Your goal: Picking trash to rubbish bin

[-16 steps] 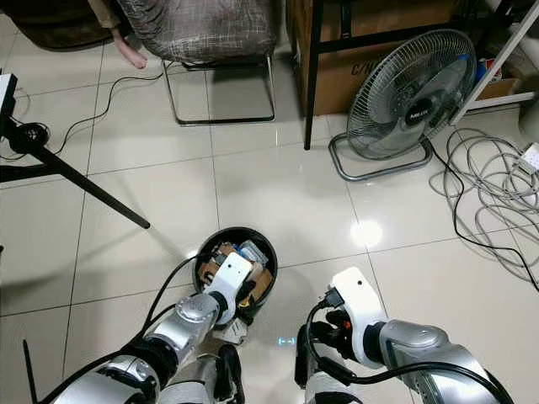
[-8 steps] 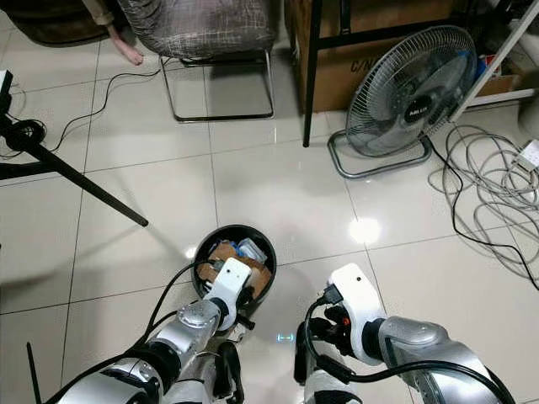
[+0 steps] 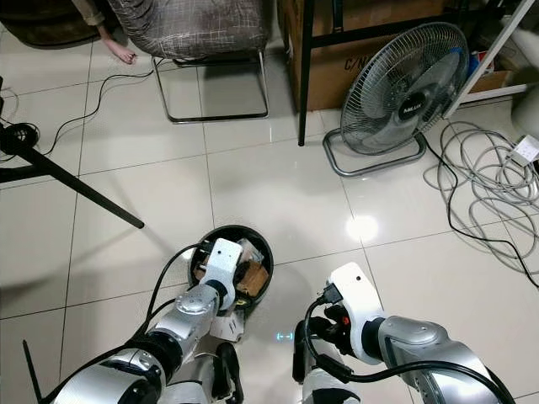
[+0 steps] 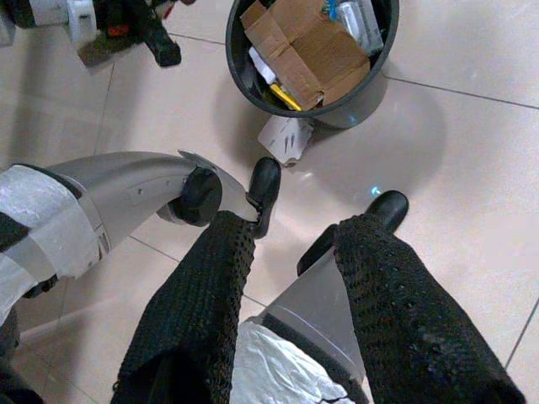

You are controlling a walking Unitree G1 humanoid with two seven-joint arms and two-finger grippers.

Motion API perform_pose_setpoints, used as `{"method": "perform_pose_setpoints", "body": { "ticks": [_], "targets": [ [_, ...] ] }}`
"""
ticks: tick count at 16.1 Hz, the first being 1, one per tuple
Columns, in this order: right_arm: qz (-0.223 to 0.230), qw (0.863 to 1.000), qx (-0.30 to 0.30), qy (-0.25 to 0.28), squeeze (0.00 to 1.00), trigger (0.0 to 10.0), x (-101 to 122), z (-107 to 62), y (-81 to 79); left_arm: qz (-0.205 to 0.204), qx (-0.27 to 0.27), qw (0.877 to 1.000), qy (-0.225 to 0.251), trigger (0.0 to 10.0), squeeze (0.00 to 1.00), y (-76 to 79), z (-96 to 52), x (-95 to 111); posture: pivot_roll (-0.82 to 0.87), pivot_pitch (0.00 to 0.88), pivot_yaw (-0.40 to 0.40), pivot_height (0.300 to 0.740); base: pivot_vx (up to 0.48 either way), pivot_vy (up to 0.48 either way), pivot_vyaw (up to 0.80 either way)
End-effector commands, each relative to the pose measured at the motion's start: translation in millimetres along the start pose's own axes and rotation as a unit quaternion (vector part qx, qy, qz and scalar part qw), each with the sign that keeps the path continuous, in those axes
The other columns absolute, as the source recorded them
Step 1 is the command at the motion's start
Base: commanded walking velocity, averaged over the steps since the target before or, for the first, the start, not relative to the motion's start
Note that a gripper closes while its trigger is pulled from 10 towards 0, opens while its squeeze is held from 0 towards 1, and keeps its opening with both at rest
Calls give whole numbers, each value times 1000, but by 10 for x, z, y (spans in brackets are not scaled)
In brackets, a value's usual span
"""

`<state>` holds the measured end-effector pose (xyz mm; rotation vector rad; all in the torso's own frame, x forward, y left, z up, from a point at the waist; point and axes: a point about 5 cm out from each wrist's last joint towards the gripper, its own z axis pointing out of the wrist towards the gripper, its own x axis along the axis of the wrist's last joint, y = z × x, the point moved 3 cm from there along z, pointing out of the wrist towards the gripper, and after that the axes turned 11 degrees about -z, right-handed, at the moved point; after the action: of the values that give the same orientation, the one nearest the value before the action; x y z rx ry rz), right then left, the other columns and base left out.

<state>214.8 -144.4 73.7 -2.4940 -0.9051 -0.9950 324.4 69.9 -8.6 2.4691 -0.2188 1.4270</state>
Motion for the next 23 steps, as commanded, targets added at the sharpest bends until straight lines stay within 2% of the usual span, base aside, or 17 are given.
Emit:
{"method": "perform_pose_setpoints", "body": {
  "ticks": [1, 3, 4, 5, 23],
  "targets": [
    [3, 1000, 9, -2, 0, 10000, -21, -1, -56, -5, 10, 1000, -11, 0, 0, -30, -19, -80, -359, 340, 42, 740, 0, 0, 0],
    [1, 1000, 9, 1, 0, 10000, -6, 2, -55, -6, 14, 1000, -4, 0, 0, -46, -21, -66, -359, 340, 42, 740, 0, 0, 0],
    [0, 1000, 9, 2, 0, 10000, -4, 2, -53, -9, 24, 1000, 2, 9176, 1000, -82, -28, -58, -359, 340, 42, 740, 0, 0, 0],
    [0, 1000, 9, 2, 0, 10000, -5, 1, -52, -12, 28, 1000, 2, 10000, 1000, -96, -30, -60, -359, 340, 42, 740, 0, 0, 0],
    [-1, 1000, 14, 7, 0, 10000, 6, 19, -79, -19, 36, 999, 0, 10000, 1000, -118, -37, -84, -357, 349, 42, 740, 0, 0, 0]
  ]
}}
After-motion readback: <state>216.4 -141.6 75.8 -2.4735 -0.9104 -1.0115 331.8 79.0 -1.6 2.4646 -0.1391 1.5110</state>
